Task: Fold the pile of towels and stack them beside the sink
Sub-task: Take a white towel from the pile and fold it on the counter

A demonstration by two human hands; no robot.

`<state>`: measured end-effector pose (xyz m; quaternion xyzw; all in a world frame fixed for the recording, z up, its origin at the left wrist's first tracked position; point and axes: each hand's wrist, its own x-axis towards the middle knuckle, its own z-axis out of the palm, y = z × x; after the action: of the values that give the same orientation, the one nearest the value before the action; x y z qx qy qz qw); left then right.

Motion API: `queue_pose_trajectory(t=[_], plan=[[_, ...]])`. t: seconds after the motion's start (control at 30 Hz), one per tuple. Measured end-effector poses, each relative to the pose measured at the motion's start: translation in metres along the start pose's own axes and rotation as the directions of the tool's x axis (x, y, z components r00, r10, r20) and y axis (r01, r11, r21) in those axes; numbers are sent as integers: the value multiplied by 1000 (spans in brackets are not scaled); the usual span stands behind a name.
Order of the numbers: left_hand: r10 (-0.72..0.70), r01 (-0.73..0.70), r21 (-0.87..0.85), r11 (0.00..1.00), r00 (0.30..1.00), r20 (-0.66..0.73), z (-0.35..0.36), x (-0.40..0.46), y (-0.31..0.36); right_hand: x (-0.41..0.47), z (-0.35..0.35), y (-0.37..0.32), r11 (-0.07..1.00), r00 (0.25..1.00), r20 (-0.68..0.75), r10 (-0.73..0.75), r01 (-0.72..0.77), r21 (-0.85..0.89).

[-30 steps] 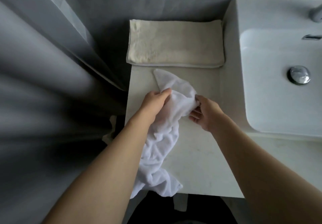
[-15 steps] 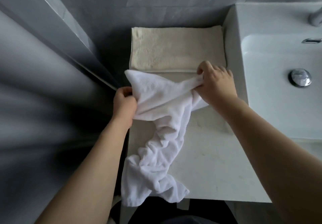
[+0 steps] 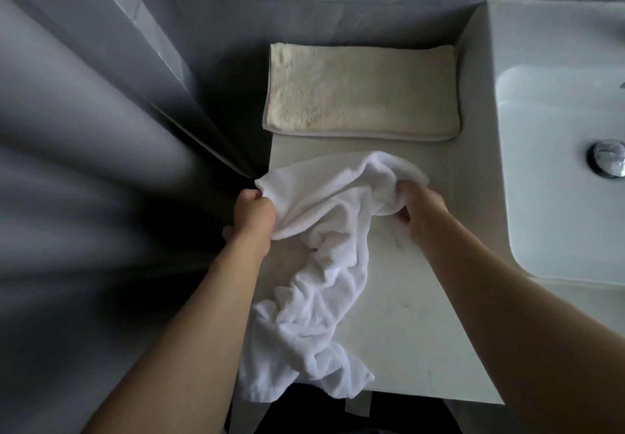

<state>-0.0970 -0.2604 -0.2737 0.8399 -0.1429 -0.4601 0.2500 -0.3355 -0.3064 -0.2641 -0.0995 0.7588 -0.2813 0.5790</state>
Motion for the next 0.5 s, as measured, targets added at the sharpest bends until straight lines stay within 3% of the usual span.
queue_pose_trajectory(t=[0.1,0.17,0.23,0.3,0.4,0.5], plan=[[-158,215,-337,916,969,189,-4,-8,18,-10,1,-10,919,996,93,-2,-35,393],[-120,221,-414,883,959,257,-16,-15,30,-14,-7,-25,890,985,157,-71,-8,456],[25,55,-394,917,980,197,-25,-14,41,-17,-17,-43,919,975,149,-162,95,382],[275,-249,-332,910,961,32,-31,-12,57,-18,-25,-61,922,939,48,-340,323,216],[581,-598,-117,793,800,-151,-28,-7,89,-17,-27,-92,804,798,-100,-594,593,-44],[703,-709,71,702,674,-228,-14,6,126,-10,-17,-122,684,669,-154,-727,691,-233]])
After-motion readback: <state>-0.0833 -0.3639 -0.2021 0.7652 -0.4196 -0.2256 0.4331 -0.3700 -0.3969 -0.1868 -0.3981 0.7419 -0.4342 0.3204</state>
